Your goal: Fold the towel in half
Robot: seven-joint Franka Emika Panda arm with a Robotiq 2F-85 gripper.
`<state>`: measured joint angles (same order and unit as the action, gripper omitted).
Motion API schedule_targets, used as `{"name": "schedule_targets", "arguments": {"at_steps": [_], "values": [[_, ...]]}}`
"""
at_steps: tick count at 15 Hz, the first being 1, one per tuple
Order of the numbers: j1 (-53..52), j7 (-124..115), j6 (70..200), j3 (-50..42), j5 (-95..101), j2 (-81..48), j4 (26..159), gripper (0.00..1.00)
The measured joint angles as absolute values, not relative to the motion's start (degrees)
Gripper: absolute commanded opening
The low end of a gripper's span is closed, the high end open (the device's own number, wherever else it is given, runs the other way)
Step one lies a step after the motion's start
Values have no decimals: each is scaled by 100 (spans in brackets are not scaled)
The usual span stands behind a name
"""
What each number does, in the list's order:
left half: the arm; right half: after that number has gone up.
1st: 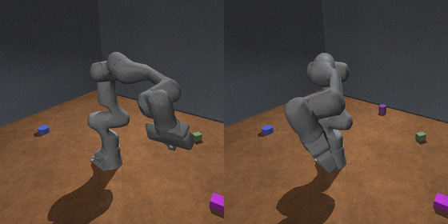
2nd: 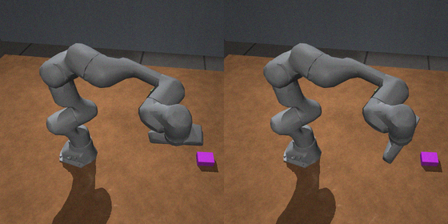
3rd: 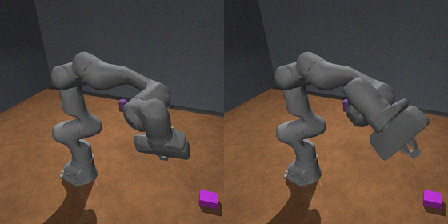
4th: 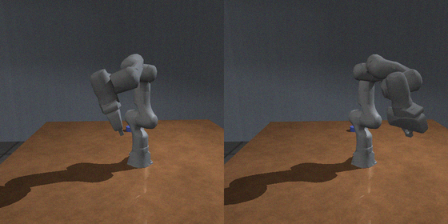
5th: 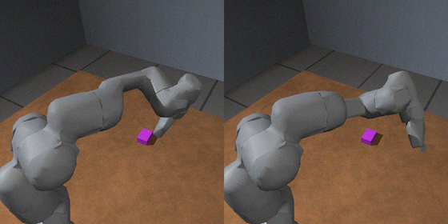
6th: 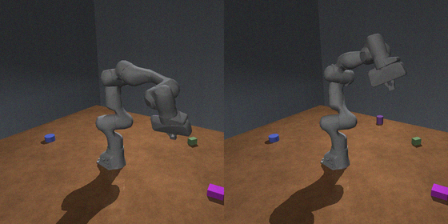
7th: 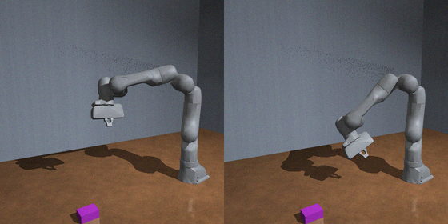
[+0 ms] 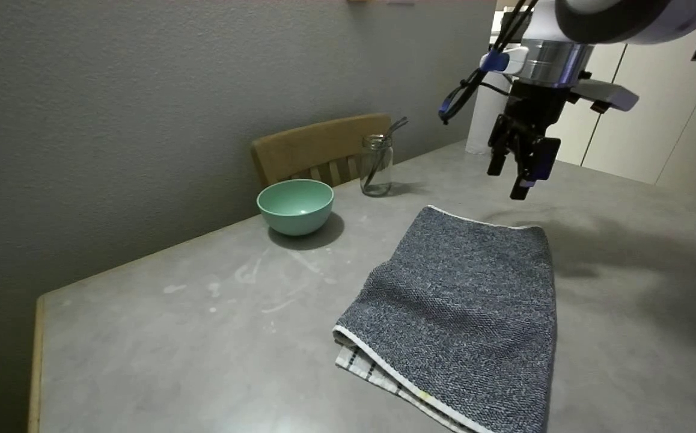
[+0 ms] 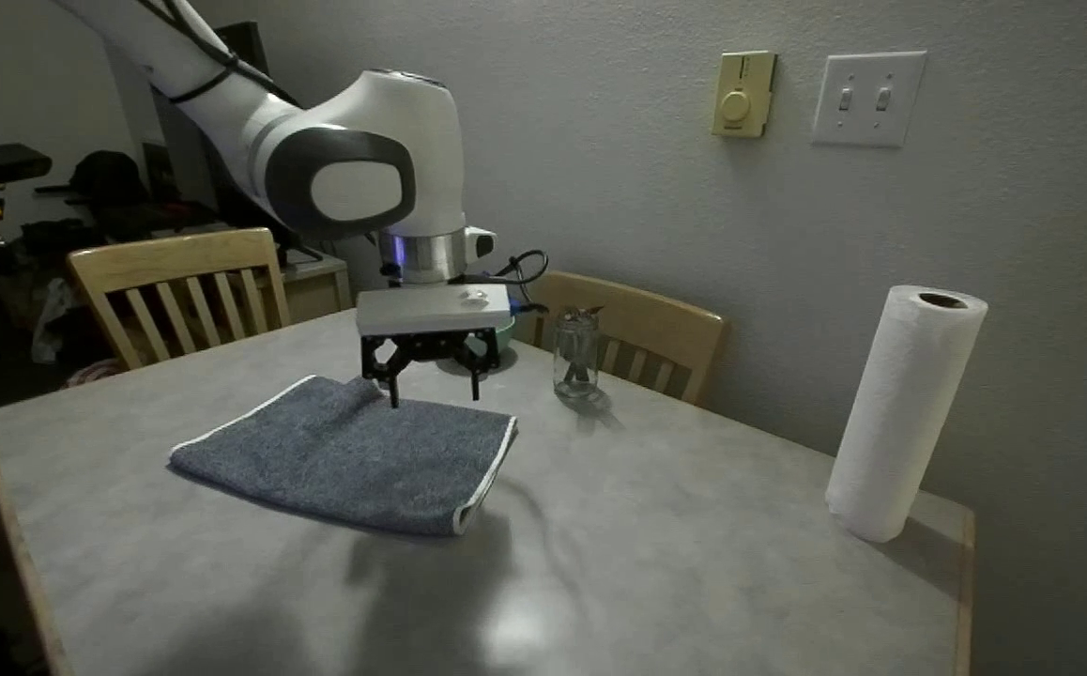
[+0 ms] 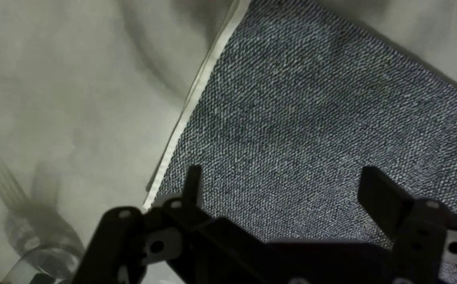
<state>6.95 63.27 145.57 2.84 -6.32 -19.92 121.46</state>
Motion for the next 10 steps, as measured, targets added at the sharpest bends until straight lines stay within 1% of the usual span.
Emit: {"name": "schedule_targets", "arguments": {"at_steps": [2, 5, 10], "values": [[818, 6837, 14410, 453, -636, -2322, 11746, 100], [881, 7219, 13860, 582, -624, -2834, 11052, 100], [660, 5794, 12753, 301, -285, -3292, 10266, 100]]}}
